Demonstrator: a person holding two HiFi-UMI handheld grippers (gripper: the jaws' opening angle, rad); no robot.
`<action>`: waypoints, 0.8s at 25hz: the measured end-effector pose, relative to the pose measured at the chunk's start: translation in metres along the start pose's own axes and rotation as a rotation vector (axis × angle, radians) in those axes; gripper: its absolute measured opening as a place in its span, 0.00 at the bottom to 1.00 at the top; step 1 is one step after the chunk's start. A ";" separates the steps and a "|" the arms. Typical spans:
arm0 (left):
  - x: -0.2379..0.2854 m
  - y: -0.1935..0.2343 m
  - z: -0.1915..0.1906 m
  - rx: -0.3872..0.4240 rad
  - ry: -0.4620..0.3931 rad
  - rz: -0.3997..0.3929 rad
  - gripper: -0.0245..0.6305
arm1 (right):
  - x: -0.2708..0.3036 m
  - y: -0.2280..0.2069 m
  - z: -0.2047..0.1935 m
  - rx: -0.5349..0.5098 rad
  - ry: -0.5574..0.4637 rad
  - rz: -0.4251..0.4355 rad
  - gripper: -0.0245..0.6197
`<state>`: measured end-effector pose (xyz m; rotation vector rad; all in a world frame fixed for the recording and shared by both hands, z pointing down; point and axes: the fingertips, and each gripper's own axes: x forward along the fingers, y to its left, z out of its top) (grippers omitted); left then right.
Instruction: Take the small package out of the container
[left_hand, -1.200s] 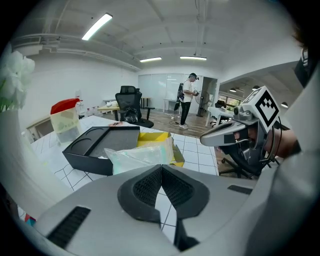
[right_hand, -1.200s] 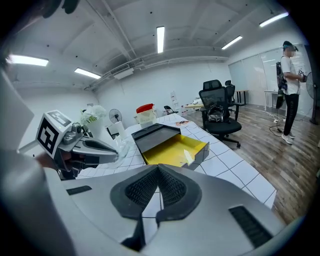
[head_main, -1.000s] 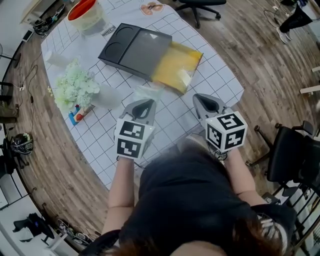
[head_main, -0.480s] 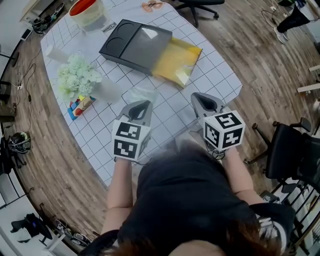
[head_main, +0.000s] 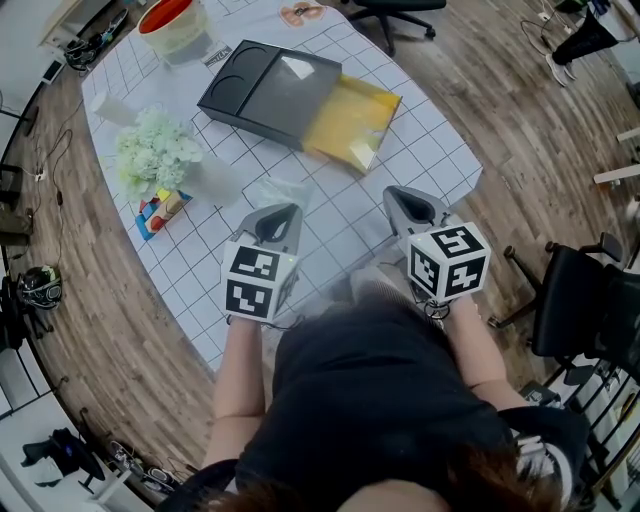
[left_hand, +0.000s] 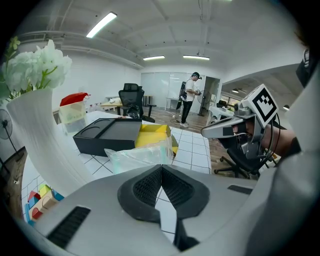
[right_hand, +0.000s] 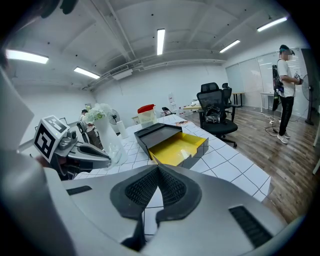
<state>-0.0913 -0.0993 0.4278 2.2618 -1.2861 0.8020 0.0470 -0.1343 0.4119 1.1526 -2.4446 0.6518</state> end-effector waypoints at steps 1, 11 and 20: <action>0.000 0.000 0.000 0.000 0.000 0.001 0.08 | 0.000 0.000 0.000 0.000 -0.001 0.000 0.06; -0.002 0.000 0.006 0.011 -0.010 0.011 0.08 | -0.001 -0.005 0.005 0.001 -0.007 0.002 0.06; 0.002 0.003 0.019 0.052 -0.024 0.017 0.08 | 0.005 -0.007 0.007 -0.009 -0.001 0.007 0.06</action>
